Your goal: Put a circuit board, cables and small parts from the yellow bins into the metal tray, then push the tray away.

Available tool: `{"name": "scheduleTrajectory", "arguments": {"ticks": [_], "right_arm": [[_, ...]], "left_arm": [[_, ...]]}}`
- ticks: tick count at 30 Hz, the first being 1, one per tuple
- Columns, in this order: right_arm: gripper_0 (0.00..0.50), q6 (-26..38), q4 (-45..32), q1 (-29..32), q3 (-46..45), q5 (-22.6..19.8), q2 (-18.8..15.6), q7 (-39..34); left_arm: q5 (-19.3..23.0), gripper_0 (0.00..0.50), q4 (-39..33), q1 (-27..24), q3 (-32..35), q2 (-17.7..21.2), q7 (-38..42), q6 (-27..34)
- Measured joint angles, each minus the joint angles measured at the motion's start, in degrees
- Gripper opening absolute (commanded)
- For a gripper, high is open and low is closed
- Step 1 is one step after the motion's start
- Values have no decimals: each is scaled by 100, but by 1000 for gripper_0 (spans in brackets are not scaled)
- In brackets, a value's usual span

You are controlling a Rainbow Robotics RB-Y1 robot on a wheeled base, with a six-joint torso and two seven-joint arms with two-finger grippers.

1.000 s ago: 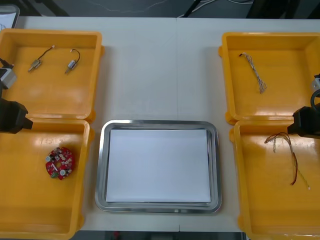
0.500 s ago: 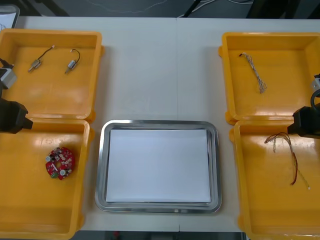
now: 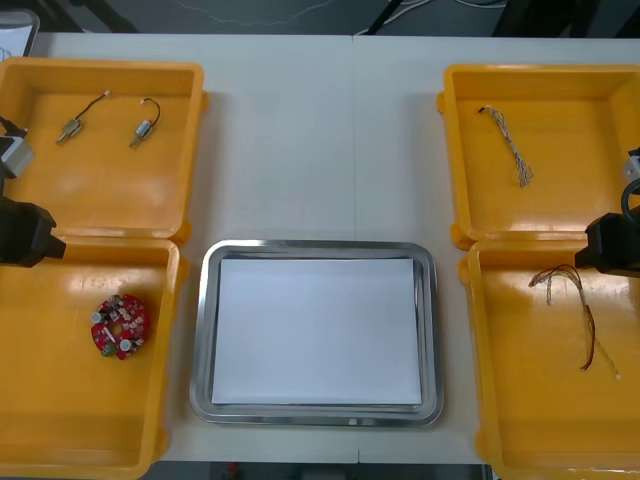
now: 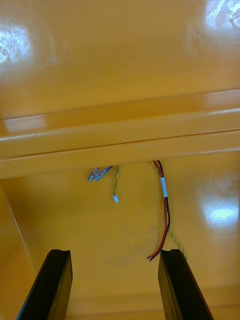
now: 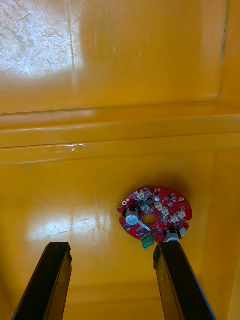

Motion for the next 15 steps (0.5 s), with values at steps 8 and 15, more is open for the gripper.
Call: {"name": "scheduleTrajectory", "arguments": {"ticks": [8, 15], "right_arm": [[500, 0, 0, 0, 0, 0, 0, 0], [500, 0, 0, 0, 0, 0, 0, 0]], "left_arm": [[0, 500, 0, 0, 0, 0, 0, 0], [0, 500, 0, 0, 0, 0, 0, 0]]}}
